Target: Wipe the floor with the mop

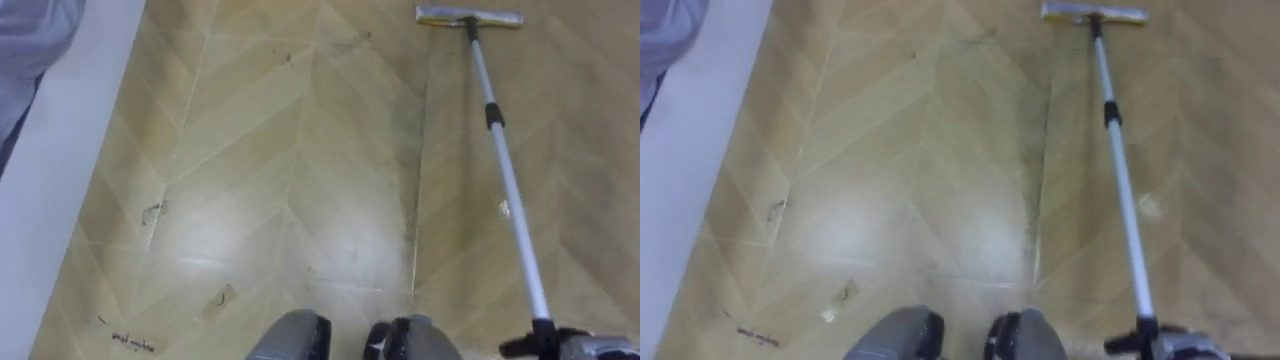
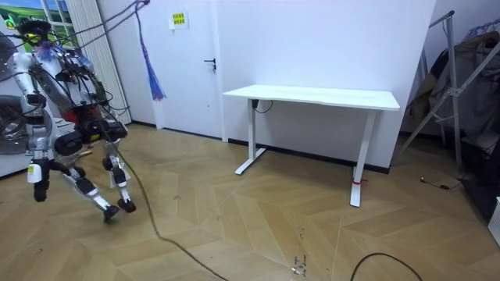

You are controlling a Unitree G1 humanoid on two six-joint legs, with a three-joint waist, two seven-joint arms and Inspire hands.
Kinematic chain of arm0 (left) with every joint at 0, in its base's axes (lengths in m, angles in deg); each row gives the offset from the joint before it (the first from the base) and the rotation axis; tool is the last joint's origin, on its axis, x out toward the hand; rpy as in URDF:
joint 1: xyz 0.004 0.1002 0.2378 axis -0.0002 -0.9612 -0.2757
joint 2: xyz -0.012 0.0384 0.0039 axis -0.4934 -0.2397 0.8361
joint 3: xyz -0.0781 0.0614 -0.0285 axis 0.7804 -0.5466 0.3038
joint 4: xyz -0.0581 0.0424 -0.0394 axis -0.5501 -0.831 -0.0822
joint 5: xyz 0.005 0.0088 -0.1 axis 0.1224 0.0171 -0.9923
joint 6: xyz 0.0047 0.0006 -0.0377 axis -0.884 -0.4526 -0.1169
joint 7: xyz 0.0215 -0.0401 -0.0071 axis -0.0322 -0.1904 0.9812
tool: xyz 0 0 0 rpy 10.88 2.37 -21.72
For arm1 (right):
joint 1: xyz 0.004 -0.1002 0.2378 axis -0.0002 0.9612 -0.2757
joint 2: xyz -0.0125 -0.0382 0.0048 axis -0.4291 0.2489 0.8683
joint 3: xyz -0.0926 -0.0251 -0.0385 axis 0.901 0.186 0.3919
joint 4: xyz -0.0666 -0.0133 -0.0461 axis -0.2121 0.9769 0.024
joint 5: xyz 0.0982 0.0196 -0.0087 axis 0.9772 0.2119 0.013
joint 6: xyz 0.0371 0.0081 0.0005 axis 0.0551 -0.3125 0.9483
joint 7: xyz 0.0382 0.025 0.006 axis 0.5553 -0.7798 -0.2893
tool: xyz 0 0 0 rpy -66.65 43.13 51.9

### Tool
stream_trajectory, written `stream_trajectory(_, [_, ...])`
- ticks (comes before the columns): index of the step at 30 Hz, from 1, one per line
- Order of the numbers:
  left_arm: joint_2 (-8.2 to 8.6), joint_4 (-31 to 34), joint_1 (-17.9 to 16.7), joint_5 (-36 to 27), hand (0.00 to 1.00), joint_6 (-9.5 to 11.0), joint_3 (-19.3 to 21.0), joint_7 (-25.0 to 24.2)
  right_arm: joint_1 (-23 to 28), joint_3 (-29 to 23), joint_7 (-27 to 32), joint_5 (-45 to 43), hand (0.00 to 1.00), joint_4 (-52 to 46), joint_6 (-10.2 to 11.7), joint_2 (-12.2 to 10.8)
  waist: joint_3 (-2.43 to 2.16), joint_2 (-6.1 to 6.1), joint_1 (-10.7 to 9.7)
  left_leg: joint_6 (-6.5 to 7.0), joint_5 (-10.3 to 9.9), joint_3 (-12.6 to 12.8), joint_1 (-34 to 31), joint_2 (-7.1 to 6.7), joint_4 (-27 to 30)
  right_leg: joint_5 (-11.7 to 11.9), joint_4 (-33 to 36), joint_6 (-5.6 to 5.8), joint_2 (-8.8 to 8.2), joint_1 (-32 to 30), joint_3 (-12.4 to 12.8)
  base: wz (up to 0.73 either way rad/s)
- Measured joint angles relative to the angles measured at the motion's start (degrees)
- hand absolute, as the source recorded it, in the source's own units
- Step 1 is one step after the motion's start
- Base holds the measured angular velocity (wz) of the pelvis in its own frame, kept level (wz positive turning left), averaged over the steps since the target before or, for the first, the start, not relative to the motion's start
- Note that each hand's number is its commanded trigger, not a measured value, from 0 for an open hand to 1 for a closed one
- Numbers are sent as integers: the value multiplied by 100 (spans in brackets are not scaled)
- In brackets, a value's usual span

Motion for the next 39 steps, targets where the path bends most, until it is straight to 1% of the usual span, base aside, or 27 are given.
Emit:
stream_trajectory(1, [18, 42, -47, 2, 0, -20, -25, -52, -58, -2, -30, 118, 100, -65, 68, -4, 23, -1, 33, 165, -286, -3, -179, 139, -252, -95, -3, 33, 36, 143, 4, 30])
stream_trajectory(2, [29, 63, -78, 6, 0, -37, -19, -60, -44, -28, -42, 175, 100, -97, 80, -12, 25, -5, 35, 171, -449, -10, -212, 177, -562, -149, -19, 61, 24, 224, 12, 35])
stream_trajectory(3, [39, 114, -125, 36, 0, -36, -25, -112, 34, -23, -81, 288, 100, -104, 63, -22, 25, 5, 40, 149, -681, -11, -192, 235, -1514, -232, -124, 152, 17, 406, 35, 34])
stream_trajectory(4, [47, 115, -146, 160, 0, 4, -10, -201, 257, -26, -94, 386, 100, -106, 125, -45, 28, 51, 39, 115, -700, -5, -57, 300, -2701, -286, -332, 239, 18, 647, 32, 31])
stream_trajectory(5, [50, 117, -149, 237, 0, 8, -9, -248, 399, -24, -95, 433, 100, -107, 155, -46, 25, 84, 26, 107, -671, -7, 10, 322, -3257, -322, -430, 301, 16, 765, 31, 38])
stream_trajectory(6, [57, 94, -117, 372, 0, 14, 40, -335, 753, -28, -91, 515, 100, -102, 219, -51, 18, 125, -44, 347, -520, 161, 107, 327, -3523, -401, -603, 447, -60, 1008, 25, 62])
stream_trajectory(7, [101, 25, -62, 459, 0, 35, 123, -415, 1161, -33, -91, 582, 100, -66, 258, -37, -23, 229, -161, 573, -612, 269, 289, 235, -3604, -434, -798, 582, -94, 1264, 99, 66])
stream_trajectory(8, [113, 11, -32, 534, 0, 45, 149, -430, 1356, -27, -89, 585, 100, -19, 271, -38, -26, 236, -184, 683, -657, 314, 394, 158, -3645, -444, -814, 629, -125, 1351, 207, 57])
stream_trajectory(9, [151, -10, -6, 679, 0, 53, 161, -442, 1691, -11, -101, 549, 100, 185, 279, -34, -39, 292, -252, 837, -788, 363, 615, -1, -3667, -416, -739, 698, -190, 1478, 325, 30])
stream_trajectory(10, [200, -76, 4, 741, 0, 112, 198, -444, 2016, 11, -61, 470, 100, 371, 277, -36, -84, 373, -301, 914, -949, 419, 826, -109, -3665, -290, -513, 912, -281, 1546, 453, 17])
stream_trajectory(11, [228, -133, 9, 767, 0, 148, 227, -442, 2189, 24, -30, 419, 100, 403, 266, -43, -109, 404, -304, 939, -1026, 435, 928, -161, -3662, -184, -348, 975, -334, 1541, 510, 0])
stream_trajectory(12, [271, -222, 21, 771, 0, 178, 301, -441, 2472, 30, 56, 371, 100, 399, 260, -94, -139, 461, -355, 988, -1144, 473, 1104, -221, -3659, 73, -30, 1021, -400, 1520, 593, -4])
stream_trajectory(13, [282, -278, 57, 771, 0, 181, 321, -432, 2648, 26, 139, 304, 100, 408, 260, -214, -147, 503, -502, 1021, -1235, 436, 1275, -268, -3666, 346, 244, 1014, -438, 1502, 653, -4])
stream_trajectory(15, [305, -429, 176, 771, 0, 229, 320, -415, 2733, 13, 265, 230, 100, 408, 261, -464, -131, 567, -618, 990, -1372, 266, 1496, -288, -3719, 613, 620, 1002, -368, 1358, 783, -21])
stream_trajectory(17, [401, -594, 355, 785, 0, 282, 317, -384, 2659, -1, 360, 196, 100, 388, 260, -641, -93, 649, -652, 956, -1376, 235, 1671, -224, -3902, 578, 485, 993, -205, 1021, 892, -37])
stream_trajectory(20, [497, -768, 427, 842, 0, 279, 312, -374, 2568, -41, 509, 160, 100, 296, 156, -826, -104, 690, -761, 876, -1235, 244, 2051, -207, -4398, 632, -871, 943, 12, 727, 932, -7])
stream_trajectory(21, [482, -797, 410, 845, 0, 210, 305, -375, 2524, -76, 538, 154, 100, 279, 67, -874, -82, 602, -763, 828, -1208, 253, 2215, -224, -4553, 982, -1680, 828, 43, 825, 913, 10])
stream_trajectory(22, [518, -836, 417, 839, 0, 113, 311, -375, 2417, -164, 562, 147, 100, 273, -27, -859, -84, 609, -749, 754, -1188, 161, 2341, -198, -4652, 1227, -1889, 689, 99, 979, 819, 4])
stream_trajectory(23, [533, -852, 421, 840, 0, 90, 315, -382, 2327, -233, 568, 109, 100, 270, -70, -844, -102, 643, -724, 719, -1180, 137, 2380, -141, -4699, 1281, -2024, 637, 155, 1062, 750, 0])
stream_trajectory(24, [524, -881, 463, 839, 0, 32, 327, -392, 2098, -324, 556, -12, 100, 267, -174, -839, -101, 654, -700, 644, -1143, 101, 2478, -45, -4798, 1369, -2260, 566, 250, 1231, 651, -4])
stream_trajectory(26, [484, -1038, 638, 839, 0, -1, 332, -401, 1741, -375, 437, -36, 100, 272, -242, -818, -47, 556, -638, 559, -1096, 40, 2666, -25, -4918, 1396, -2410, 494, 308, 1439, 577, 6])
stream_trajectory(28, [422, -1071, 802, 824, 0, 61, 334, -437, 1269, -414, 176, -35, 100, 301, -229, -675, 19, 434, -589, 477, -1058, 16, 2864, 53, -5037, 1371, -2482, 410, 343, 1635, 531, 10])
stream_trajectory(30, [364, -1070, 801, 774, 0, 112, 339, -492, 953, -404, -19, -63, 100, 302, -224, -514, 22, 364, -574, 426, -1047, -11, 3012, 65, -5094, 1377, -2593, 366, 376, 1830, 409, 16])
stream_trajectory(32, [263, -1076, 753, 792, 0, 129, 366, -516, 909, -399, -159, -145, 100, 387, -282, -428, -1, 264, -480, 360, -1039, -37, 3267, 152, -5242, 1399, -2788, 318, 447, 2116, 355, 9])
stream_trajectory(34, [148, -1041, 516, 841, 0, 110, 502, -515, 1113, -398, -335, -295, 100, 414, -294, -445, -78, 143, -403, 274, -986, -76, 3707, 189, -5580, 1468, -3178, 276, 557, 2570, 334, -2])
stream_trajectory(37, [140, -983, 329, 856, 0, -16, 598, -530, 1340, -404, -497, -462, 100, 373, -275, -443, -106, 151, -472, 217, -948, -115, 4161, 259, -5865, 1574, -3640, 257, 680, 3104, 297, 2])
stream_trajectory(39, [158, -972, 268, 882, 0, -9, 698, -518, 1626, -411, -525, -457, 100, 322, -200, -473, -111, 148, -473, 188, -909, -161, 4457, 267, -6074, 1618, -3926, 259, 725, 3440, 289, 14])
